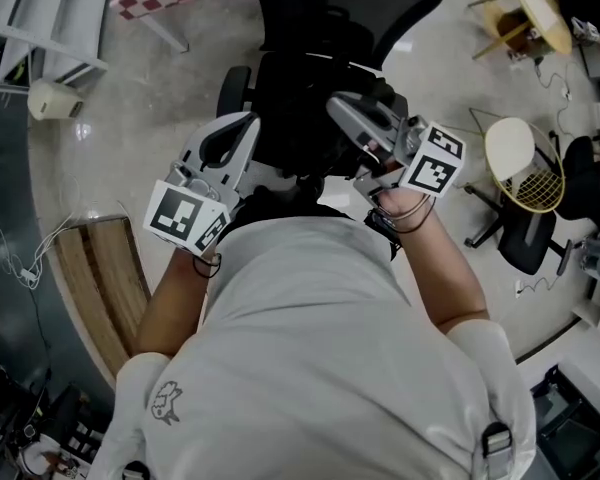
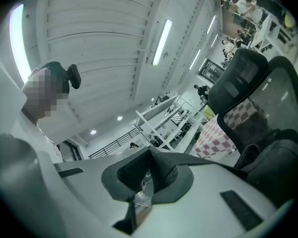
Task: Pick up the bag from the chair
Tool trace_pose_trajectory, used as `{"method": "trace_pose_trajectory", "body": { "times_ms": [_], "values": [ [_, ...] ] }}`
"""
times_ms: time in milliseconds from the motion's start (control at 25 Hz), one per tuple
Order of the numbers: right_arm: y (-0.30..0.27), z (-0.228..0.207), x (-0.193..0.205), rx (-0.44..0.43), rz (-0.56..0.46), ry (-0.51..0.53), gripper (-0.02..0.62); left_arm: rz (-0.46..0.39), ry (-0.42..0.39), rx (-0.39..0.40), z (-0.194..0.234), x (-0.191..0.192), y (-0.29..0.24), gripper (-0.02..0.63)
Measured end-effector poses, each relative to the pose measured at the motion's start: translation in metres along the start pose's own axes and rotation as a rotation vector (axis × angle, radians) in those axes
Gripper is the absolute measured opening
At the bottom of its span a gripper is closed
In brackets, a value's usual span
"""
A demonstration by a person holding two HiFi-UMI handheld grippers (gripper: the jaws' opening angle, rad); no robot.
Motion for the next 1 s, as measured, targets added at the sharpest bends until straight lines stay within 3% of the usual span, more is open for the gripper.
{"method": "trace_pose_trajectory", "body": {
  "times_ms": [480, 800, 1000],
  "values": [
    [0.009, 0.065, 0.042, 0.089, -0.084, 0.036, 0.032, 0.002, -0.083, 0.097, -0.014, -0.003, 0.069, 0.011],
    [0.021, 0.111, 0.087, 0.169, -0.117, 0.063, 0.032, 0.002, -0.070, 0.175, -0.032, 0.022, 0.106, 0.011],
    [0.040, 0.138, 0.103, 0.174, -0.142, 0.046, 0.032, 0.000, -0.064, 0.186, -0.053, 0.030, 0.116, 0.011]
  ]
}}
Point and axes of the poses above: the fingertips, and each gripper's own axes: y backward along the fingers, z to its left, x out of its underside, the point moved 9 cm from there along y, backward along the fingers, and after that the axes turned 6 degrees about z, right-handed, at the moved point
